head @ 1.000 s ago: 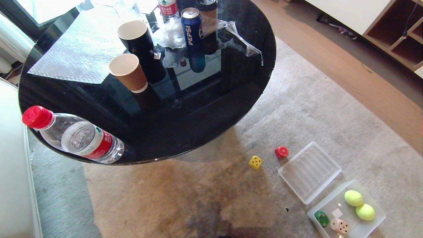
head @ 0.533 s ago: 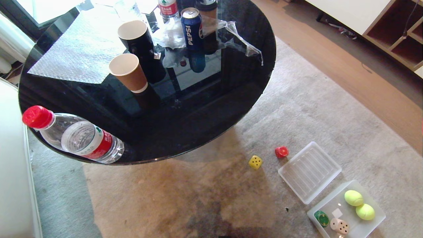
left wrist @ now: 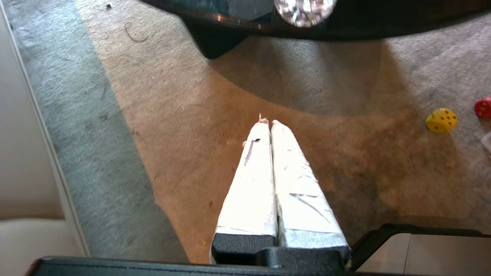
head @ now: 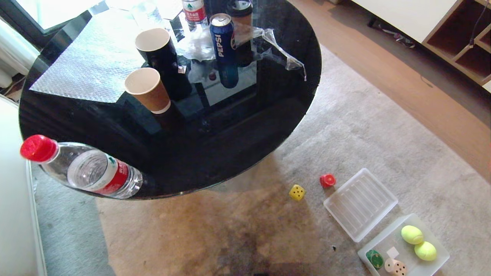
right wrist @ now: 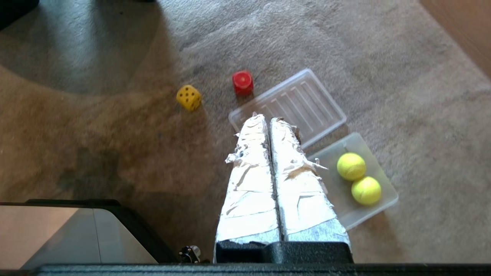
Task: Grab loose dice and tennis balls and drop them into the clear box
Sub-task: Pick up toys out of the box
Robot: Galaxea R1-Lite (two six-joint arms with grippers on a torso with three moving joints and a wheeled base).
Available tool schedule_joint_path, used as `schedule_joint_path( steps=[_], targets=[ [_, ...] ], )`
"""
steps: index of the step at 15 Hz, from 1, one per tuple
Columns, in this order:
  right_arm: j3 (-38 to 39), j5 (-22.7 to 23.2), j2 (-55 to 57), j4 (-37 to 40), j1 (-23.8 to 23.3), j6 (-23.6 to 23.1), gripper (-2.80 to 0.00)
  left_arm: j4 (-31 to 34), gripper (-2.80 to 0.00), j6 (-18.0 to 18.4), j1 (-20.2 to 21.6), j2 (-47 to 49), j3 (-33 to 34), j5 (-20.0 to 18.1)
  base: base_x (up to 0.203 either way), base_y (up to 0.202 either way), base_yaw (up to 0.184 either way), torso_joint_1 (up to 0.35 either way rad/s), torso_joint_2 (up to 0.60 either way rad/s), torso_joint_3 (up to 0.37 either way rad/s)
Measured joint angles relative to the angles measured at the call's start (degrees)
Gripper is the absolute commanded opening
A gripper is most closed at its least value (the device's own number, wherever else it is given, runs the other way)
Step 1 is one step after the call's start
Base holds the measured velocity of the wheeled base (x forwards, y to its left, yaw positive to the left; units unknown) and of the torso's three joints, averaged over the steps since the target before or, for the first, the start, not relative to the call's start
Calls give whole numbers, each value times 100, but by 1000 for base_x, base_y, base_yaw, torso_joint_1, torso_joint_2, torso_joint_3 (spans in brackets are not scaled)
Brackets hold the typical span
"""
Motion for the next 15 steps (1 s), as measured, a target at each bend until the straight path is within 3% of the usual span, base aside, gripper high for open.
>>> schedule_joint_path(
  steps=[7, 15],
  targets=[
    [0, 0, 0, -1, 0, 2, -280, -4, -280, 0, 0, 0, 0, -4, 168, 0, -1, 2, 3, 1],
    [0, 1, 0, 1, 0, -3, -280, 0, -280, -10, 0, 0, 0, -2, 0, 0, 0, 0, 0, 0]
  ],
)
